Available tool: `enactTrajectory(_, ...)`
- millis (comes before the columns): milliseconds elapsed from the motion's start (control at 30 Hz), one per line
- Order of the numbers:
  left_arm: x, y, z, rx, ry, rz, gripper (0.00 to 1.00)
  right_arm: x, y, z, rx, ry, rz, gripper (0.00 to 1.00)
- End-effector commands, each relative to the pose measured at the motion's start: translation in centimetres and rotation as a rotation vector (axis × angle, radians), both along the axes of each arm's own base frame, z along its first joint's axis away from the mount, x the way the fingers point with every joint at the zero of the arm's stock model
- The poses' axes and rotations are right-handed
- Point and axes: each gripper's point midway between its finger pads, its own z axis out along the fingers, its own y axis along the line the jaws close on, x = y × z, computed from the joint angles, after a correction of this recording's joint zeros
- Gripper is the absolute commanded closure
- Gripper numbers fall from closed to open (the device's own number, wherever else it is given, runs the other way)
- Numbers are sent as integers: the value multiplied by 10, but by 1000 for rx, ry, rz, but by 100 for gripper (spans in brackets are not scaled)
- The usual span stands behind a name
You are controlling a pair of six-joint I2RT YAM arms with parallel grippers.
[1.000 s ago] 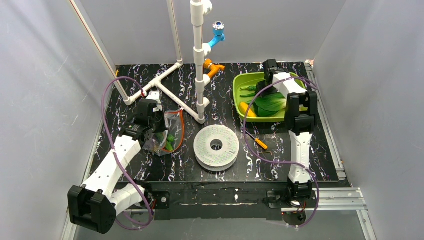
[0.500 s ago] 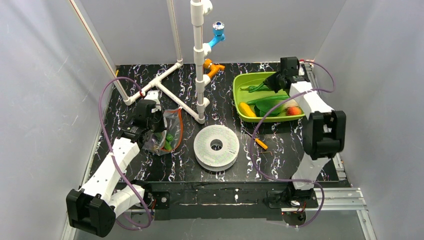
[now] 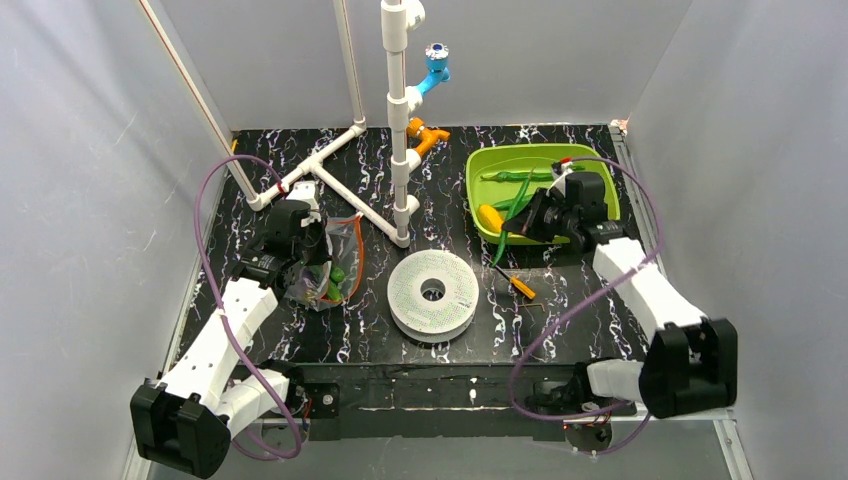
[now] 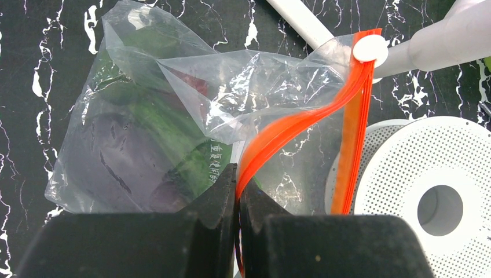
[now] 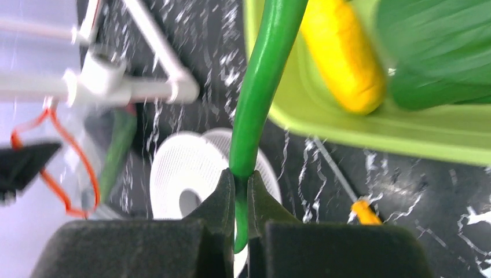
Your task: Place the food in the zip-top bag and seal the zipper
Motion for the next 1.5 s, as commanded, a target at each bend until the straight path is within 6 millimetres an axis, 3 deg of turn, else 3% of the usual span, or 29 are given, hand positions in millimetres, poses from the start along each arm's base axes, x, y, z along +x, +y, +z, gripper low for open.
enactTrajectory(0, -1, -2, 15, -9, -35, -22, 100, -58, 31, 17, -11, -136, 286, 99)
enactTrajectory(133, -2, -2, 18, -7, -45, -24, 100, -114, 59, 10, 13, -146, 469, 99)
enactTrajectory(300, -2, 0, 19, 5, -47, -23, 100, -173, 80, 21, 74, -217, 654, 99)
enactTrajectory(467, -3, 2, 19, 12, -48, -21, 100, -213, 104, 32, 92, -221, 858, 99)
enactTrajectory(700, -2, 0, 19, 9, -48, -29, 100, -254, 166, 57, 107, -134, 1099, 99)
enactTrajectory(900, -5, 2, 23, 7, -67, -28, 100, -266, 224, 73, 84, 35, 1172, 99)
enactTrajectory(1133, -9, 2, 36, -9, -120, -30, 100, -264, 260, 77, 125, 172, 1190, 99)
enactTrajectory(1467, -14, 4, 50, -27, -184, -25, 100, -248, 304, 66, 163, 385, 1064, 99)
